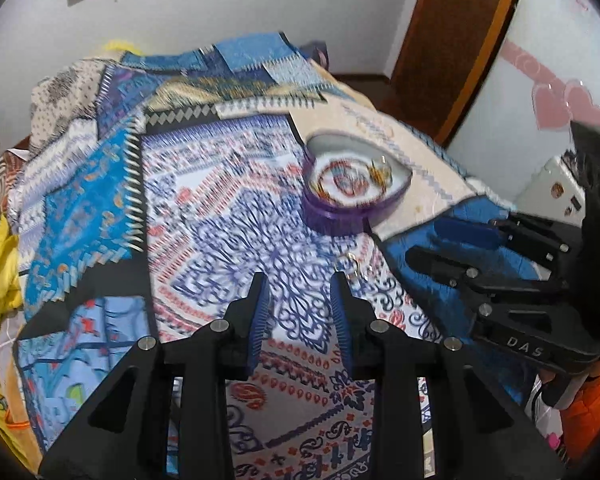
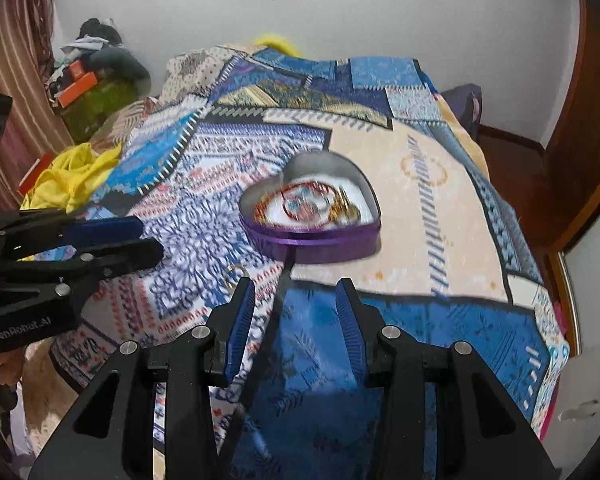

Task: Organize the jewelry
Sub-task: 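Lift both open tools out of the tin toward the last rings, then grasp a gold ring with the left tool while the right tool grasps a small silver ring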

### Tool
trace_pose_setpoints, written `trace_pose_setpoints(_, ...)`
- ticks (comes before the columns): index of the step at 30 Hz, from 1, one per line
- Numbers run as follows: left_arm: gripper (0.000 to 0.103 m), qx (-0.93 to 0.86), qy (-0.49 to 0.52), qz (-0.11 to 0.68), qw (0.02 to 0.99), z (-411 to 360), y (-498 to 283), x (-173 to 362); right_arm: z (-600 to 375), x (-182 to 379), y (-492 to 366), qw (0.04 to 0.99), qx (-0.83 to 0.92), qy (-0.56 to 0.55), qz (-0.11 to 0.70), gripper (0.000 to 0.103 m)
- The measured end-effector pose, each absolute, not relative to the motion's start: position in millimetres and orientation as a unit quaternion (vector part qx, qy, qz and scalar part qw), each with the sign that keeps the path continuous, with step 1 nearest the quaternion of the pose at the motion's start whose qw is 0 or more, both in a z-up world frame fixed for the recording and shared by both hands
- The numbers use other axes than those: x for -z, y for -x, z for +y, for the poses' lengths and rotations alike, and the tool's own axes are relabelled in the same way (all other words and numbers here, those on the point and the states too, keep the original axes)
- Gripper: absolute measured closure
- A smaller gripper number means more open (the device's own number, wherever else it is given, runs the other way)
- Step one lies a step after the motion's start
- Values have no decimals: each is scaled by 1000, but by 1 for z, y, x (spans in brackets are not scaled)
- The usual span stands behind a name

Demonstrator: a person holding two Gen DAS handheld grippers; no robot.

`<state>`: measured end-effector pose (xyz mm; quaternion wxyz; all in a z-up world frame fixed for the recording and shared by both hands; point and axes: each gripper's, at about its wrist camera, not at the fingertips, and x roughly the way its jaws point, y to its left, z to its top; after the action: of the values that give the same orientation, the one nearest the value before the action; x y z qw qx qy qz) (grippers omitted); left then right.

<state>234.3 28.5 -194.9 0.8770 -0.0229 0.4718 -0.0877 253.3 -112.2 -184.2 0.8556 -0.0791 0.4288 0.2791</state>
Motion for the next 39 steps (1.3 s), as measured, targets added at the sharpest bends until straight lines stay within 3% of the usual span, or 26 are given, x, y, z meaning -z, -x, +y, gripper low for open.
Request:
trace_pose_setpoints(14, 72, 135, -17, 512, 848, -1, -262, 223, -130, 194, -257, 856, -267, 68, 436, 65)
trace_pose_setpoints(20, 72, 147, -27, 501, 853, -5, -267, 227, -132, 197, -258, 856, -270, 64, 436, 65)
trace_pose_setpoints(23, 82, 151, -25, 498, 854, -4, -267, 227, -132, 196, -258, 856, -271, 64, 435, 65)
trace_pose_setpoints(39, 82, 96, 29, 461, 881, 34, -237, 202, -99, 200, -248, 850, -297, 94, 425, 66)
